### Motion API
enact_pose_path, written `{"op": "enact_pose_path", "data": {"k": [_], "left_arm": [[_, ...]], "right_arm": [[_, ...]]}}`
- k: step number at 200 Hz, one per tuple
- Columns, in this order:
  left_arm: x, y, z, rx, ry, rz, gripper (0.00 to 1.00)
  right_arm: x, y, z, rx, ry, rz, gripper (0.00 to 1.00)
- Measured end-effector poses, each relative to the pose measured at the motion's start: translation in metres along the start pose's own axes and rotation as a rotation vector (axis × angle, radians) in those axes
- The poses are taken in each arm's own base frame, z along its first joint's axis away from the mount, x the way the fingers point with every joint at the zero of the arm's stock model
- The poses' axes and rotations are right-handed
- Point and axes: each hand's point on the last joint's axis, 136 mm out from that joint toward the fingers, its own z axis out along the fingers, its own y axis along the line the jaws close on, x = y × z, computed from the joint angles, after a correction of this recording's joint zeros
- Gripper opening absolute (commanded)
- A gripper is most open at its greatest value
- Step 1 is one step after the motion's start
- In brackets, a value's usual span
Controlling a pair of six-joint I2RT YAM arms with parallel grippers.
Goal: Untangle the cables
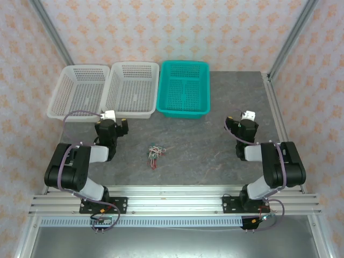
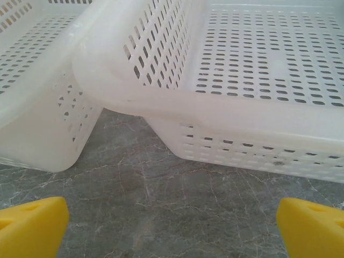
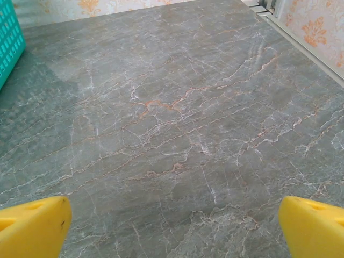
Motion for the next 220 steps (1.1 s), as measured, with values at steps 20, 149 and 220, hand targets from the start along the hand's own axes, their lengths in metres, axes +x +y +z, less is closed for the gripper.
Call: {"op": "enact_pose_path", "data": {"k": [20, 149, 220], "left_arm": [[0.000, 0.000, 0.000, 0.000, 0.000, 0.000, 1.00], [-0.004, 0.003, -0.004, -0.012, -0.002, -0.002, 1.00], [-0.142, 0.041, -0.133, -0.055, -0.268, -0.378, 0.94]], "right_arm": [[0.000, -0.001, 0.000, 0.007, -0.002, 0.000, 0.99], [-0.020, -0.009, -0.019, 0.060, -0.015, 0.028, 1.00], [-0.168, 0.055, -0.141, -0.263, -0.099, 0.399, 0.97]]}}
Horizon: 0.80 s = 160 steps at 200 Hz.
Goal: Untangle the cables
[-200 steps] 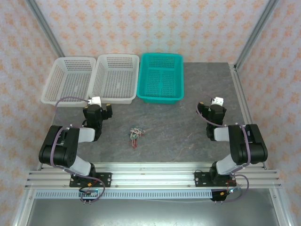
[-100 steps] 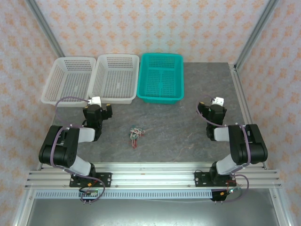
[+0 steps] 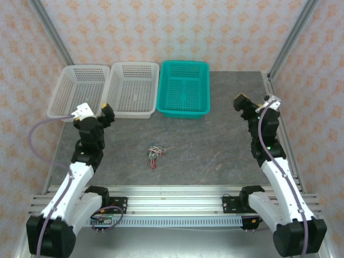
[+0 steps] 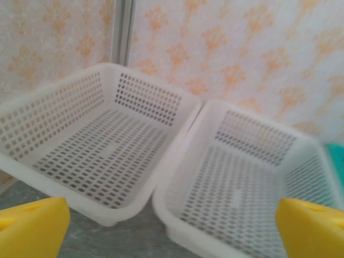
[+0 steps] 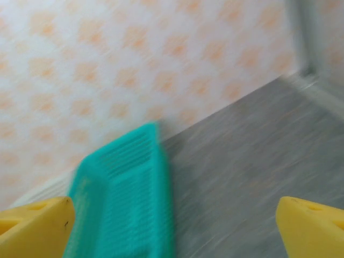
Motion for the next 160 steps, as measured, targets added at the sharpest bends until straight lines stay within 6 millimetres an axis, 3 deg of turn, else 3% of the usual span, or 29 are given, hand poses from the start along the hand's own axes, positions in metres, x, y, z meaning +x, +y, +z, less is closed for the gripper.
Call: {"op": "enact_pose_path", "data": {"k": [14, 29, 41, 59, 74, 83, 98, 109, 135, 160], "left_arm": [[-0.011, -0.019, -0.013, 0.060, 0.050, -0.064, 0.90], [-0.001, -0.046, -0.022, 0.146, 0.158, -0.094, 0.84], [0.025, -0.069, -0.028, 0.210, 0.292, -0.092, 0.79], [0.081, -0.098, -0.041, 0.273, 0.517, -0.051, 0.66], [0.130, -0.110, -0.062, 0.294, 0.697, 0.024, 0.59], [0.151, -0.117, -0.076, 0.311, 0.772, 0.058, 0.57], [0.175, -0.124, -0.097, 0.344, 0.858, 0.099, 0.54], [0.189, -0.124, -0.105, 0.345, 0.897, 0.124, 0.50], [0.219, -0.109, -0.109, 0.294, 0.965, 0.174, 0.44], [0.243, -0.091, -0.111, 0.250, 1.014, 0.214, 0.43]], "right_arm": [[0.040, 0.040, 0.004, -0.092, 0.200, -0.026, 0.97], [0.093, 0.078, 0.005, -0.159, 0.426, -0.088, 0.97], [0.141, 0.099, 0.006, -0.180, 0.603, -0.150, 0.97], [0.208, 0.118, -0.002, -0.200, 0.812, -0.230, 0.96], [0.252, 0.125, -0.013, -0.212, 0.940, -0.256, 0.94], [0.274, 0.127, -0.018, -0.207, 1.004, -0.254, 0.92], [0.299, 0.129, -0.022, -0.200, 1.072, -0.220, 0.88], [0.310, 0.131, -0.022, -0.201, 1.097, -0.178, 0.79], [0.323, 0.136, -0.021, -0.206, 1.126, -0.107, 0.68], [0.340, 0.140, -0.021, -0.208, 1.166, -0.106, 0.56]]}}
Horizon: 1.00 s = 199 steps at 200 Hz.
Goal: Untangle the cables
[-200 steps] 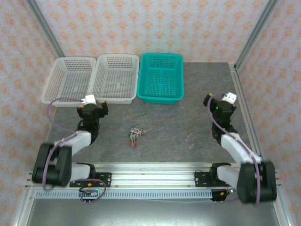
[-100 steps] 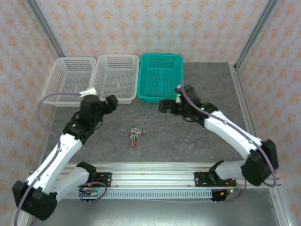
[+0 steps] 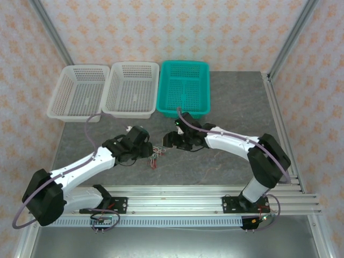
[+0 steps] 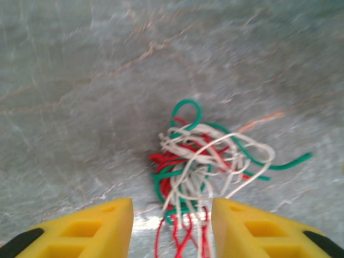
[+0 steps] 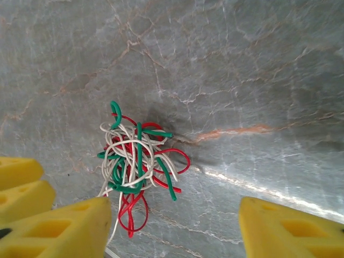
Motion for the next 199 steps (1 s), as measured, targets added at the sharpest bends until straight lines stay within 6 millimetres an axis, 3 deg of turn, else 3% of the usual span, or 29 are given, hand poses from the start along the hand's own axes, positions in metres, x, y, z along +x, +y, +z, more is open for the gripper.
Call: {"op": "enact_pose_path", "data": {"k": [19, 57, 100, 124, 142, 155, 199], "left_arm": [[0.009, -0.001, 0.012, 0.000, 0.044, 0.010, 0.44], [0.012, -0.011, 0.030, 0.035, 0.077, 0.008, 0.43], [0.010, -0.011, 0.042, 0.022, 0.072, 0.010, 0.27], [0.010, -0.008, 0.047, 0.003, 0.066, 0.014, 0.26], [0.010, -0.007, 0.050, -0.006, 0.065, 0.016, 0.23], [0.009, -0.006, 0.051, -0.009, 0.060, 0.017, 0.20], [0.006, -0.005, 0.054, -0.023, 0.043, 0.018, 0.09]], "right_arm": [[0.003, 0.004, 0.014, 0.005, 0.032, -0.005, 0.43], [0.003, 0.006, 0.026, 0.008, 0.056, 0.001, 0.33], [0.001, 0.011, 0.025, -0.004, 0.057, -0.014, 0.24], [0.003, 0.013, 0.025, -0.014, 0.065, -0.014, 0.29], [0.002, 0.015, 0.027, -0.017, 0.072, -0.018, 0.43], [-0.002, 0.017, 0.032, -0.017, 0.071, -0.021, 0.48], [-0.009, 0.023, 0.035, -0.024, 0.063, -0.031, 0.49]]}}
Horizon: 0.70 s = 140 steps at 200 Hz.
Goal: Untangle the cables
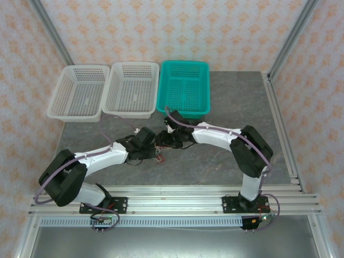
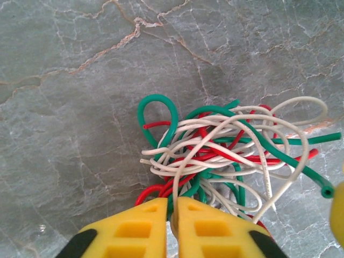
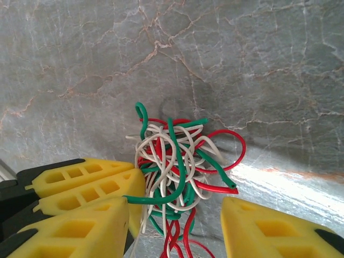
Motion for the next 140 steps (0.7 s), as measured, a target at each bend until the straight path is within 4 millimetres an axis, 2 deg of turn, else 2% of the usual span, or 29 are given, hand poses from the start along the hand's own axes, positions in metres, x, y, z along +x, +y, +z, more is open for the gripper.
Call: {"op": "enact_pose_path", "data": {"k": [8, 30, 39, 68, 96, 140], "left_arm": [[0.000, 0.000, 0.001, -0.003, -0.001, 0.000, 0.08], [-0.002, 0.002, 0.002, -0.018, -0.008, 0.001, 0.03], [-0.002, 0.003, 0.003, -0.023, -0.011, 0.000, 0.02], [-0.003, 0.003, 0.003, -0.025, -0.014, 0.000, 0.00], [-0.003, 0.003, 0.003, -0.025, -0.015, 0.000, 0.00], [-0.003, 0.003, -0.001, 0.001, -0.035, 0.004, 0.00]], "right_arm": [[0.000, 0.000, 0.000, -0.001, 0.000, -0.001, 0.51], [0.000, -0.001, -0.002, 0.009, -0.003, -0.015, 0.70], [-0.001, -0.005, -0.003, 0.019, -0.005, -0.007, 0.73], [0.000, -0.005, -0.011, 0.022, -0.028, -0.027, 0.65], [-0.002, 0.009, -0.017, -0.012, -0.043, -0.059, 0.55], [-0.012, 0.019, -0.020, -0.004, -0.067, -0.133, 0.53]]}}
